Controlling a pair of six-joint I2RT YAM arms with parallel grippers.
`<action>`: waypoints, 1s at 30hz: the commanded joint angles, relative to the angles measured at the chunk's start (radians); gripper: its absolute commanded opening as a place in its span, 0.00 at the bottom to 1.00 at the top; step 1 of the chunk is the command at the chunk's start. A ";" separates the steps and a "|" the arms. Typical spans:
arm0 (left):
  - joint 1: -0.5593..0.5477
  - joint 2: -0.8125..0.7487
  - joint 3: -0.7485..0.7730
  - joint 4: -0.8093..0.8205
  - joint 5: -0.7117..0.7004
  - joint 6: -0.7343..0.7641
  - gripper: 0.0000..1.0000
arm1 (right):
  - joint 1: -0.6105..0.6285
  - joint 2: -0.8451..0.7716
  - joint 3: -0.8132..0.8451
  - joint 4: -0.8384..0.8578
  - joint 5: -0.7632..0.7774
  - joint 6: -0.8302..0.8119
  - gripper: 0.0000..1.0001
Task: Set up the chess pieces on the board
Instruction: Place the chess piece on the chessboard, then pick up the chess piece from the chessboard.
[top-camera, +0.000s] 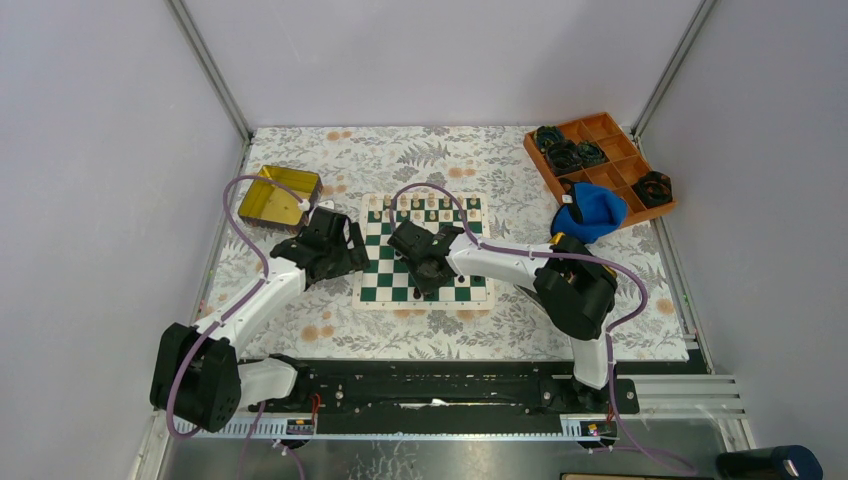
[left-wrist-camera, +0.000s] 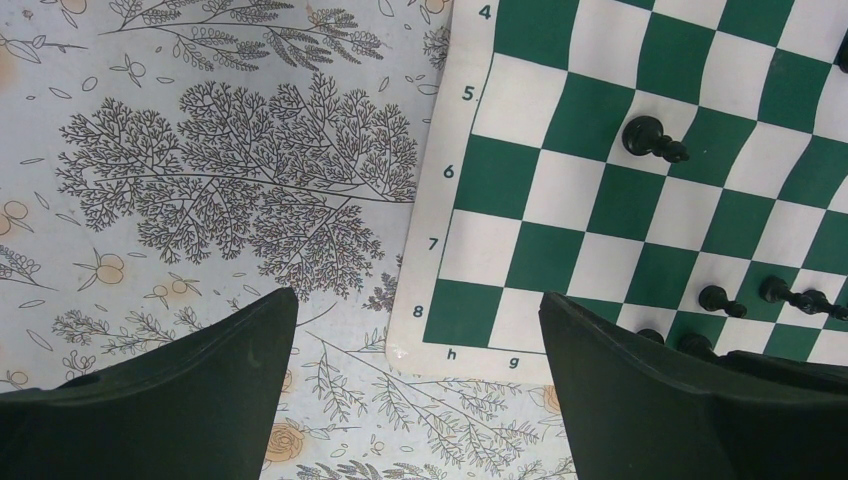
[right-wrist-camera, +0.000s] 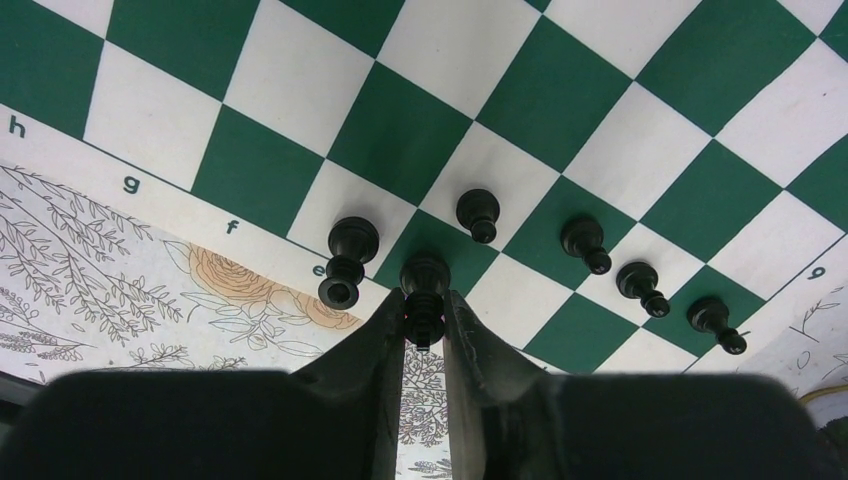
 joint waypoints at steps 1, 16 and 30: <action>-0.005 0.004 0.007 0.054 -0.001 0.029 0.99 | -0.007 0.000 0.011 0.014 -0.011 -0.012 0.26; -0.006 -0.001 0.006 0.054 -0.004 0.027 0.99 | -0.008 -0.030 -0.011 0.011 -0.011 -0.010 0.39; -0.006 -0.049 0.011 0.054 -0.001 0.025 0.98 | -0.008 -0.160 0.003 -0.040 0.053 -0.006 0.43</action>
